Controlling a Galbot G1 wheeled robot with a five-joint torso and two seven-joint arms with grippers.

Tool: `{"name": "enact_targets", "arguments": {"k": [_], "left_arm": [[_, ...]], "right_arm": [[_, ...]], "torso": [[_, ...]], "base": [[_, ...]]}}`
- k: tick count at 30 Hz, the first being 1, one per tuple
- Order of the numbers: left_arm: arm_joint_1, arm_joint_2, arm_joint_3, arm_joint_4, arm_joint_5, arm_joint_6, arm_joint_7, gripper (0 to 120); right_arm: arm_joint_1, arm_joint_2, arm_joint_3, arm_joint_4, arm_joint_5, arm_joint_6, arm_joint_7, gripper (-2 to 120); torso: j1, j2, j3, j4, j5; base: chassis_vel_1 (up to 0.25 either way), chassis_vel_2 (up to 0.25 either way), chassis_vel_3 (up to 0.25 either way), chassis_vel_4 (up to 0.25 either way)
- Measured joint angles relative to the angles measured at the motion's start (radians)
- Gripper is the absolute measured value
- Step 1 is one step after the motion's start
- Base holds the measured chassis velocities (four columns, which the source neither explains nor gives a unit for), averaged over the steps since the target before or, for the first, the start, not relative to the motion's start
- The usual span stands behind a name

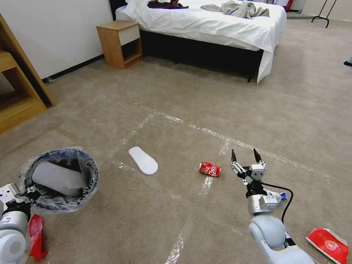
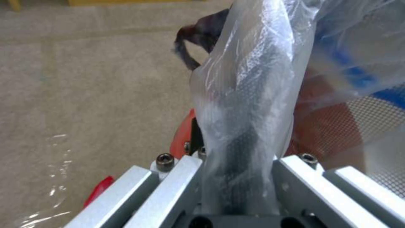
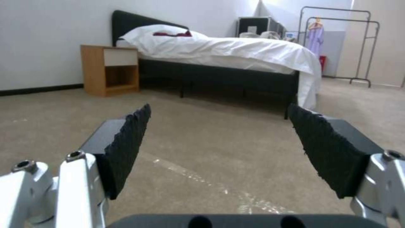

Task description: Pick up the trash bin and place the garbage on the floor into it.

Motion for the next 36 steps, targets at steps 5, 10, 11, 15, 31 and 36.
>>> {"name": "enact_targets", "arguments": {"k": [5, 10, 11, 15, 31, 36], "left_arm": [[0.0, 0.0, -0.001, 0.0, 0.0, -0.003, 0.0, 0], [0.001, -0.002, -0.001, 0.0, 0.0, -0.004, 0.0, 0], [0.001, -0.003, -0.001, 0.0, 0.001, -0.004, 0.0, 0], [0.0, -0.003, 0.0, 0.001, 0.002, -0.004, -0.001, 0], [-0.005, -0.004, 0.004, 0.008, 0.004, -0.006, -0.004, 0], [-0.006, -0.004, 0.006, 0.012, 0.006, -0.007, -0.004, 0]], "right_arm": [[-0.001, 0.001, 0.0, -0.001, 0.0, 0.001, 0.0, 84], [-0.003, 0.001, 0.001, -0.001, -0.001, 0.004, -0.001, 84], [-0.004, 0.001, 0.002, -0.001, -0.001, 0.005, -0.002, 84], [-0.005, 0.001, 0.003, -0.002, -0.001, 0.007, -0.003, 84], [0.0, -0.002, 0.004, -0.007, 0.0, 0.011, -0.004, 83], [0.0, -0.001, 0.003, -0.008, 0.003, 0.015, -0.006, 83]], "torso": [[0.0, 0.0, 0.0, 0.0002, 0.0], [0.0, 0.0, 0.0, 0.0002, 0.0], [0.0, 0.0, 0.0, 0.0001, 0.0], [0.0, 0.0, 0.0, 0.0, 0.0], [0.0, 0.0, 0.0, 0.0001, 0.0], [0.0, 0.0, 0.0, 0.0, 0.0]], "base": [[0.043, 0.038, 0.039, 0.036], [0.0, 0.0, 0.0, 0.0], [0.0, 0.0, 0.0, 0.0], [0.0, 0.0, 0.0, 0.0], [0.0, 0.0, 0.0, 0.0], [0.0, 0.0, 0.0, 0.0]]}}
